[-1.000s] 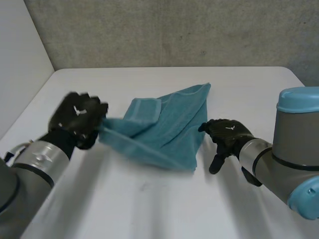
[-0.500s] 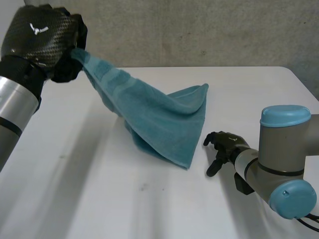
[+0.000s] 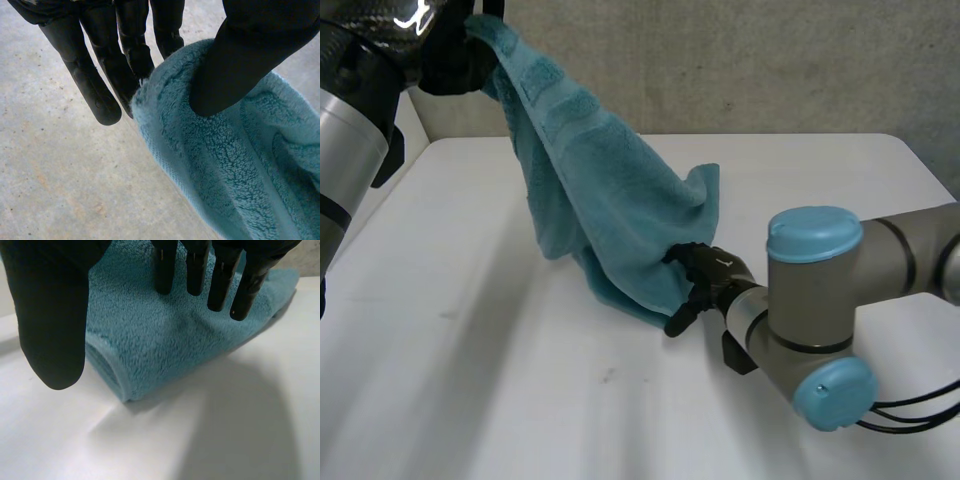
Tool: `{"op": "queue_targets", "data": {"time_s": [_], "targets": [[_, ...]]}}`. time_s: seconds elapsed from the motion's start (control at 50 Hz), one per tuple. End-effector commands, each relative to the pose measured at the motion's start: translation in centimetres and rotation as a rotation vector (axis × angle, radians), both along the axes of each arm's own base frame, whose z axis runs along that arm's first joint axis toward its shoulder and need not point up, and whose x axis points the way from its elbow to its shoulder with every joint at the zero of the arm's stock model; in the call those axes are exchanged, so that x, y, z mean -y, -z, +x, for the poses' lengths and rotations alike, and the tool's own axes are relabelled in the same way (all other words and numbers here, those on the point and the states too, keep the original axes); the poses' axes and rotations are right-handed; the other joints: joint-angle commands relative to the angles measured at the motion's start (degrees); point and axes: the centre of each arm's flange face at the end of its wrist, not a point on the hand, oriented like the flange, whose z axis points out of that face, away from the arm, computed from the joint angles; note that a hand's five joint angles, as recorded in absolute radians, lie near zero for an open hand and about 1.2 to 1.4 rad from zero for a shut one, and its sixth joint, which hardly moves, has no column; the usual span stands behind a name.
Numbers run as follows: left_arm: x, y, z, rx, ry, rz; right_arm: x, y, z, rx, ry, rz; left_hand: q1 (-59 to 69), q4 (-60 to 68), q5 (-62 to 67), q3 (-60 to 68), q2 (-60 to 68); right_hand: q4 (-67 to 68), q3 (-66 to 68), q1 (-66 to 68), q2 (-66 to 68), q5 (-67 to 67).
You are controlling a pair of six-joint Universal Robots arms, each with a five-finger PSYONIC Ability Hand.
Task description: Fold the laundry
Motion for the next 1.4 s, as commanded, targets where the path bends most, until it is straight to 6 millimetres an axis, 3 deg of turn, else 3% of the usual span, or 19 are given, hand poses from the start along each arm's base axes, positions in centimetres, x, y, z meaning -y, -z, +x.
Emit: {"op": "queue_targets", "data": {"time_s": [0.02,0.04,0.06,0.12,0.28,0.3,0.32,0.34,0.36,0.38,0.46,0.58,0.7,0.84,0.92,0.94,1.02,1.1,1.4], "targets": [[0.2,-0.2,-0.1,-0.007,-0.007,0.001,0.8,2.0,0.8,0.012,0.081,-0.001,15.5,11.5,14.7,11.6,11.6,21.4,22.3,23.1,21.3,21.9],[0.3,-0.2,-0.1,-0.009,-0.008,0.005,0.8,2.0,0.8,0.012,0.081,-0.002,15.5,11.5,14.7,11.6,11.6,21.5,22.4,23.3,21.5,22.0],[0.3,-0.2,-0.1,-0.009,-0.008,0.005,1.3,1.9,0.8,0.017,0.122,-0.034,15.5,11.5,14.7,11.6,11.6,38.8,39.7,40.6,38.8,39.4],[0.5,-0.1,0.1,-0.030,-0.024,0.017,2.4,1.3,0.4,0.040,0.199,-0.100,15.5,11.5,14.7,11.6,11.6,61.8,62.7,63.5,61.7,62.3],[1.3,-0.5,0.8,-0.061,-0.058,0.018,3.2,-1.8,0.2,0.083,0.224,-0.179,15.5,11.5,14.7,11.6,11.6,63.5,64.4,65.3,63.5,64.0],[2.0,-0.4,1.3,-0.060,-0.084,0.021,3.2,-4.2,0.0,0.115,0.230,-0.228,15.5,11.5,14.7,11.6,11.6,63.5,64.4,65.3,63.5,64.0],[2.0,-0.4,1.3,-0.060,-0.084,0.021,3.2,-4.2,0.0,0.115,0.230,-0.229,15.5,11.5,14.7,11.6,11.6,63.5,64.4,65.3,63.5,64.0],[2.5,-0.4,1.8,-0.061,-0.105,0.019,4.5,-9.6,-2.1,0.135,0.276,-0.363,15.5,11.5,14.7,11.6,11.6,63.5,64.4,65.3,63.5,64.0],[2.9,-0.4,2.3,-0.062,-0.124,0.020,5.4,-12.3,-4.0,0.115,0.311,-0.448,15.5,11.5,14.7,11.6,11.6,63.5,64.4,65.3,63.5,64.0],[2.9,-0.4,2.3,-0.062,-0.125,0.020,5.5,-12.4,-4.0,0.114,0.312,-0.449,15.5,11.5,14.7,11.6,11.6,63.5,64.4,65.3,63.5,64.0],[4.2,-0.2,3.5,-0.060,-0.176,0.028,6.3,-18.9,-7.7,-0.010,0.335,-0.681,15.5,11.5,14.7,11.6,11.6,63.5,64.4,65.3,63.5,64.0],[4.4,0.3,3.7,-0.053,-0.186,0.041,4.5,-23.5,-8.3,-0.211,0.238,-0.866,15.5,11.5,14.7,11.6,11.6,63.5,64.4,65.3,63.5,64.0],[4.9,2.6,3.5,-0.021,-0.185,0.104,4.0,-23.0,-8.5,-0.309,0.168,-0.778,15.5,11.5,14.7,11.6,11.6,63.5,64.4,65.3,63.5,64.0],[6.7,8.2,2.8,0.056,-0.191,0.263,6.6,-13.9,-6.4,-0.397,0.023,-0.539,15.5,11.5,14.7,11.6,11.6,63.5,64.4,65.3,63.5,64.0],[7.5,10.0,2.6,0.082,-0.196,0.312,6.9,-11.4,-6.7,-0.419,0.017,-0.462,15.5,11.5,14.7,11.6,11.6,61.4,62.3,63.1,61.3,61.9],[7.8,10.6,2.6,0.088,-0.199,0.327,6.8,-10.6,-6.8,-0.415,0.012,-0.433,15.5,11.5,14.7,11.6,11.6,45.4,46.3,47.2,45.4,45.9],[8.3,11.3,2.8,0.095,-0.212,0.348,6.7,-9.6,-7.3,-0.381,0.031,-0.377,15.5,11.5,14.7,11.6,11.6,26.1,26.9,27.8,26.0,26.6],[9.3,12.1,4.4,0.096,-0.265,0.376,8.7,-9.6,-10.7,-0.308,0.148,-0.307,15.5,11.5,14.7,11.6,11.6,10.5,11.3,12.2,10.4,11.0],[8.4,12.2,5.0,0.096,-0.267,0.380,10.7,-7.7,-15.0,-0.295,0.035,-0.196,15.5,11.5,14.7,11.6,11.6,8.1,8.9,9.8,8.0,8.6]]}}
